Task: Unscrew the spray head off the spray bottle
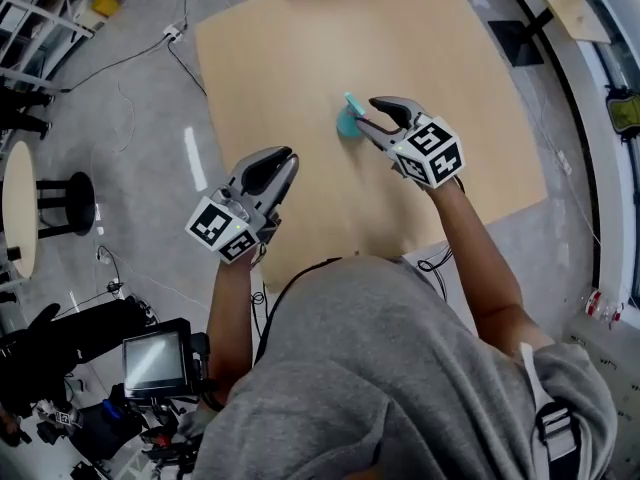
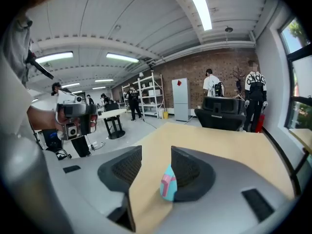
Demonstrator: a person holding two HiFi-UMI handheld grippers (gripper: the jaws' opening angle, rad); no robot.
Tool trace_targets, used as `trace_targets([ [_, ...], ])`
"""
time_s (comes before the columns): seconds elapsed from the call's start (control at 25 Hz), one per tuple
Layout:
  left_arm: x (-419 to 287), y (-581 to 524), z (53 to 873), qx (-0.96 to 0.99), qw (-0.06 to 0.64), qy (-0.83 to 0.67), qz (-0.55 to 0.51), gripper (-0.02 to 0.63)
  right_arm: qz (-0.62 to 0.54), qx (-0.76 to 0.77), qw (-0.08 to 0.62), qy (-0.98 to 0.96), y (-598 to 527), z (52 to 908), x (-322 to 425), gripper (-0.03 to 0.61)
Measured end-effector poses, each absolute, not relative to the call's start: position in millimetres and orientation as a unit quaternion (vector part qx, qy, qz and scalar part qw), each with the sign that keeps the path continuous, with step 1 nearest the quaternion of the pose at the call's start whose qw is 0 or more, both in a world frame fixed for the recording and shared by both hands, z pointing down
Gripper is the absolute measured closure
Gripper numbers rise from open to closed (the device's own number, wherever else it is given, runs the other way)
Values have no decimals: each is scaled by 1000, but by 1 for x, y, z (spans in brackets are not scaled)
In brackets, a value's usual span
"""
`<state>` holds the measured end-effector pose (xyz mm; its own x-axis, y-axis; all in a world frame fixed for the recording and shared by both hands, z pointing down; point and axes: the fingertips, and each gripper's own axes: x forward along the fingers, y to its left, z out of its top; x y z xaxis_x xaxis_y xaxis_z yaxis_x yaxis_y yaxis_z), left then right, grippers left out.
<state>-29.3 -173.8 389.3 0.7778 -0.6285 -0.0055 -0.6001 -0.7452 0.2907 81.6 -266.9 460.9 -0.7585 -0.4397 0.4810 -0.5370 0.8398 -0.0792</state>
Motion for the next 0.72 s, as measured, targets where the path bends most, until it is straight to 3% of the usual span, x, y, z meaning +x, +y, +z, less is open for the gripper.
trace_targets([
  [0.24,-17,-190,426,929,143,-340,-20,476,118,273,301,-906,-294,516,67,396],
  [0.4,-22,-195,450,926,138,-351,17,363,129,283,329,-892,-298,536,49,396],
  [0.64,-12,-200,480,928,130,-344,63,301,137,299,379,-865,-302,569,55,399],
  [0.72,-11,-199,488,927,134,-344,70,299,140,300,386,-861,-301,577,53,472],
])
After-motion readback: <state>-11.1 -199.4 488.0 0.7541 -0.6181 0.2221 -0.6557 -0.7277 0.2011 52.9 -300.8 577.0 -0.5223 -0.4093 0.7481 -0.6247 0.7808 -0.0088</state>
